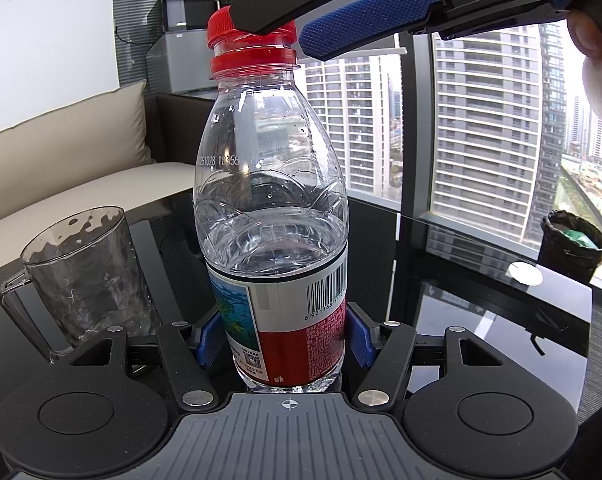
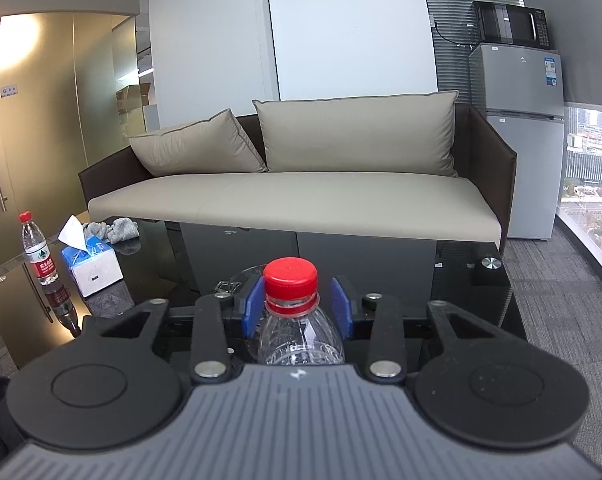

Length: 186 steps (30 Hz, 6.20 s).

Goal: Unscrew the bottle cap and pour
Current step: 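Continue twisting the red cap with the right gripper while the left gripper holds the bottle, then lift the loosened red cap up off the bottle neck with the right gripper, then carry the red cap in the right gripper away from the bottle and lower it, then open the right gripper to drop the red cap on the table while the left gripper releases the bottle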

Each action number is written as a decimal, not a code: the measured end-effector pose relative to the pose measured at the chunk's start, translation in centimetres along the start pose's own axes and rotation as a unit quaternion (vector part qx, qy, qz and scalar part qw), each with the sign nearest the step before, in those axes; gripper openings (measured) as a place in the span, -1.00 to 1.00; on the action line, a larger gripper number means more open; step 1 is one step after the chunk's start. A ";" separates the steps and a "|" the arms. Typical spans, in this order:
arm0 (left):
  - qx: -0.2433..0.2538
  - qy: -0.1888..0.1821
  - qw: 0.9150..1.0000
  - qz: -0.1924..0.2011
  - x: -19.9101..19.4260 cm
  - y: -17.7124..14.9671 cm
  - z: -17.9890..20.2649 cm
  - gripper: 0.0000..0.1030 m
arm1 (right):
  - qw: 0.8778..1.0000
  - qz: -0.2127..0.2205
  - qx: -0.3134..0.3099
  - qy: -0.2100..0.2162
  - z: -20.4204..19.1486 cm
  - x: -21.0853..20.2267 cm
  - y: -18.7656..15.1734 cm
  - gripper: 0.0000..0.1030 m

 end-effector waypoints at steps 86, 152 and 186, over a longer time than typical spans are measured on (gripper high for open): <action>0.000 0.001 1.000 -0.001 0.3 -0.1 -0.4 0.13 | 0.995 0.019 0.059 -0.081 6.3 1.8 -1.9 -0.35; -0.003 -0.001 1.000 -0.004 0.5 -0.3 -0.5 0.13 | 0.980 -0.149 0.104 -0.083 8.7 9.4 -7.1 -0.35; -0.004 0.000 1.000 -0.004 0.4 -0.6 -1.2 0.14 | 0.977 -0.170 0.100 -0.085 9.4 10.6 -7.7 -0.29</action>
Point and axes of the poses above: each gripper's, at about its wrist camera, not at the fingertips, and x roughly the way its jaws point, z to its right, y to its top, the point moved 2 cm from there along x, roughly the way its jaws point, and after that the axes turned 14 degrees about -z, right-handed, at the moved point
